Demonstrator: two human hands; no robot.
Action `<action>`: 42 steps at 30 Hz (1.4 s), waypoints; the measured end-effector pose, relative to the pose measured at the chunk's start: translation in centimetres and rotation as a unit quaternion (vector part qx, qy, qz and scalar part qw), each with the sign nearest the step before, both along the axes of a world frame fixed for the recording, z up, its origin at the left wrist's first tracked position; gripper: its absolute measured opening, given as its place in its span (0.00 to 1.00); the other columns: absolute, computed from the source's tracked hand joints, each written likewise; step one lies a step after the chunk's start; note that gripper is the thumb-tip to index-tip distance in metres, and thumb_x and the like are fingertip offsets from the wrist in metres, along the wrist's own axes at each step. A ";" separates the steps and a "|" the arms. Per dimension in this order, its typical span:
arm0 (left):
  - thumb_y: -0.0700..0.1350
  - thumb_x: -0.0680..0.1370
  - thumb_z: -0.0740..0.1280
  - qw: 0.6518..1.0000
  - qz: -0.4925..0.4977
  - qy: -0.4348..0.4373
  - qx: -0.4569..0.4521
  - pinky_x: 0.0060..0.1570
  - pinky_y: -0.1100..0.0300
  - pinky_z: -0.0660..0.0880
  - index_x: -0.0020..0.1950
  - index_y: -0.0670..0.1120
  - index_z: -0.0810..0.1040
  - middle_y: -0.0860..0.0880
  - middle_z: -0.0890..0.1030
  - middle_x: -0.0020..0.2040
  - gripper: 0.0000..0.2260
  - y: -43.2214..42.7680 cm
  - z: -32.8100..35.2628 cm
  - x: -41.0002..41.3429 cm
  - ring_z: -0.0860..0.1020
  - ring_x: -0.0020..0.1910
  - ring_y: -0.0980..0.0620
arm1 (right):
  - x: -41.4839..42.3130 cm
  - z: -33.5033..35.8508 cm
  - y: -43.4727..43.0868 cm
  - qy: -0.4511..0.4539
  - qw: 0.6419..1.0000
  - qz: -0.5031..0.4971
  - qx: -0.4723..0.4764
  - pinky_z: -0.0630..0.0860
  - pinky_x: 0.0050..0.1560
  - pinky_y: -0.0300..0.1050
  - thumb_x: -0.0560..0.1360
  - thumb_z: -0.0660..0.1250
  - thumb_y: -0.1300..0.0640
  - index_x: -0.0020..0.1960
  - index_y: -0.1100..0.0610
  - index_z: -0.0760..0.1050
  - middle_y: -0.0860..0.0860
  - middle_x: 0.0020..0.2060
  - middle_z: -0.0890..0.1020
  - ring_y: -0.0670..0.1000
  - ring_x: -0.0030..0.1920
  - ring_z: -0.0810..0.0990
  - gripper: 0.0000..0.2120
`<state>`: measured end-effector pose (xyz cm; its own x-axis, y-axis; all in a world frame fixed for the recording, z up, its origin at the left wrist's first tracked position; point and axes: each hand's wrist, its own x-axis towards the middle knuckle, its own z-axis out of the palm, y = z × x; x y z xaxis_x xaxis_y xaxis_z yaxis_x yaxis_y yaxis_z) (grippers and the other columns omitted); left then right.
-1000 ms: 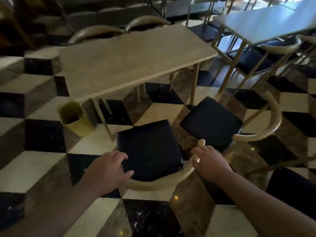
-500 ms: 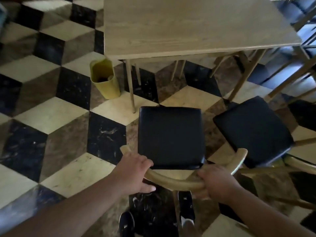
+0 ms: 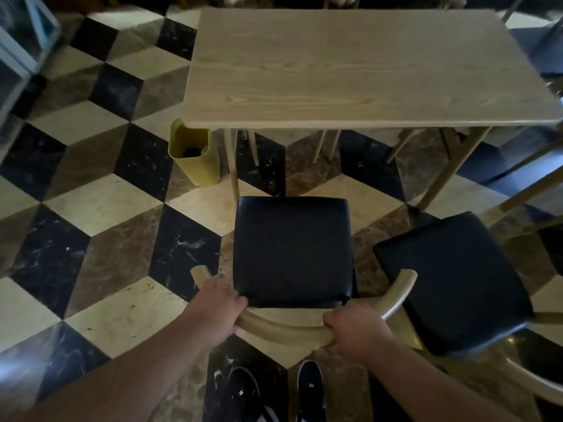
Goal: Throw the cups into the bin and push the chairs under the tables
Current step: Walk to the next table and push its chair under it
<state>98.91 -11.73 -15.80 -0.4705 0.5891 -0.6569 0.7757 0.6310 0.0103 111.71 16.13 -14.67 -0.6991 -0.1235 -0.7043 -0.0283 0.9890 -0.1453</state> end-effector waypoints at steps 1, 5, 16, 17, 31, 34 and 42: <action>0.59 0.80 0.70 1.000 0.001 0.001 0.007 0.77 0.43 0.55 0.69 0.54 0.76 0.53 0.80 0.62 0.20 0.4 -0.1 -0.6 0.74 0.66 0.48 | -0.8 -0.1 0.5 0.007 1.000 -0.009 0.006 0.71 0.52 0.51 0.76 0.70 0.39 0.58 0.49 0.77 0.50 0.55 0.81 0.55 0.56 0.79 0.17; 0.58 0.82 0.68 1.000 0.001 0.003 0.028 0.77 0.40 0.54 0.70 0.53 0.74 0.52 0.79 0.61 0.19 1.8 -0.4 -3.5 0.75 0.65 0.47 | -3.8 -0.3 2.1 0.035 0.999 -0.021 0.030 0.74 0.59 0.54 0.75 0.71 0.36 0.57 0.47 0.78 0.48 0.53 0.82 0.54 0.55 0.80 0.18; 0.51 0.81 0.69 0.995 0.032 0.073 0.056 0.79 0.42 0.55 0.70 0.54 0.73 0.52 0.79 0.63 0.18 5.5 -1.1 -12.2 0.74 0.66 0.49 | -13.5 -1.0 6.0 0.100 0.995 -0.008 0.021 0.69 0.56 0.53 0.77 0.68 0.34 0.57 0.46 0.74 0.47 0.50 0.80 0.53 0.54 0.78 0.18; 0.51 0.81 0.70 0.995 0.040 0.078 0.055 0.79 0.41 0.56 0.70 0.54 0.74 0.53 0.79 0.63 0.18 6.0 -1.1 -12.9 0.74 0.66 0.49 | -14.3 -1.0 6.3 0.103 0.994 -0.007 0.017 0.69 0.55 0.53 0.77 0.68 0.34 0.56 0.46 0.74 0.46 0.49 0.79 0.53 0.53 0.78 0.17; 0.49 0.80 0.70 0.994 0.073 0.077 0.022 0.77 0.38 0.56 0.67 0.55 0.77 0.54 0.80 0.56 0.15 11.9 -0.8 -21.8 0.76 0.61 0.48 | -24.2 -0.9 11.2 0.107 0.994 0.001 0.026 0.72 0.59 0.54 0.77 0.68 0.33 0.58 0.45 0.75 0.45 0.50 0.80 0.51 0.52 0.78 0.19; 0.50 0.80 0.71 0.994 0.070 0.084 0.024 0.78 0.38 0.56 0.67 0.56 0.77 0.54 0.80 0.56 0.16 12.4 -0.8 -23.8 0.76 0.61 0.49 | -26.1 -0.9 11.7 0.113 0.993 -0.004 0.024 0.72 0.60 0.54 0.77 0.69 0.33 0.58 0.45 0.76 0.44 0.49 0.79 0.50 0.52 0.78 0.18; 0.51 0.79 0.71 0.993 0.076 0.083 0.034 0.79 0.38 0.54 0.68 0.56 0.76 0.54 0.79 0.56 0.17 13.5 -1.2 -27.7 0.76 0.62 0.49 | -29.8 -1.0 13.0 0.119 0.993 -0.011 0.012 0.73 0.64 0.56 0.77 0.69 0.34 0.60 0.44 0.76 0.44 0.51 0.81 0.50 0.54 0.79 0.19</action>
